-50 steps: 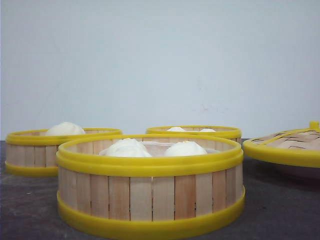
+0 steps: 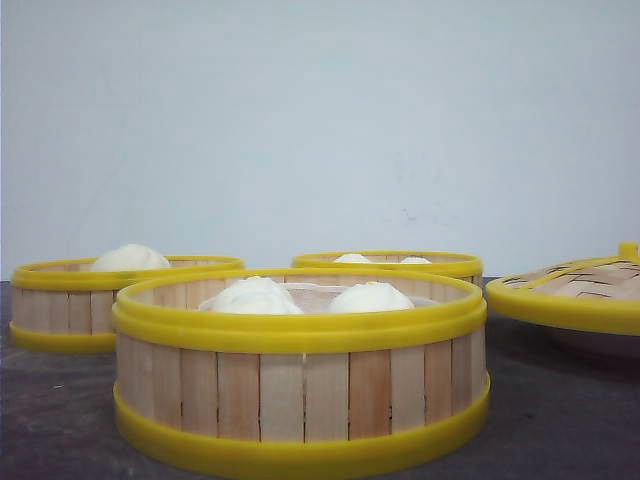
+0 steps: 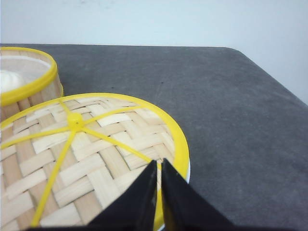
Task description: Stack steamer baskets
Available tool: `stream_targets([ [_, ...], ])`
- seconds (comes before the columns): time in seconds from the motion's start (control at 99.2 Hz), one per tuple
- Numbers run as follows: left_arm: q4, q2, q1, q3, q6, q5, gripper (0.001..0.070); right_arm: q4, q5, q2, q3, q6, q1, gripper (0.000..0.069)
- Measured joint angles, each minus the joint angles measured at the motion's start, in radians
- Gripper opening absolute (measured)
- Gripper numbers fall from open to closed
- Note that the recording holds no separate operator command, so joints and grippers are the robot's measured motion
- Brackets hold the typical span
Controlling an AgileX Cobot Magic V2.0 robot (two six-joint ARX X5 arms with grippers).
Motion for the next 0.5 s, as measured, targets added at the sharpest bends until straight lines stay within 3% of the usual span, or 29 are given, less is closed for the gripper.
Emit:
stream_targets([
  [0.242,0.006,0.0,0.0,-0.002,-0.078,0.0,0.0035,0.0,0.0,0.0,0.0,0.104,0.0,0.001],
  [0.504,0.005,0.0,0.0,-0.002,-0.099,0.0,0.0035,0.0,0.0,0.0,0.0,0.141,0.0,0.001],
])
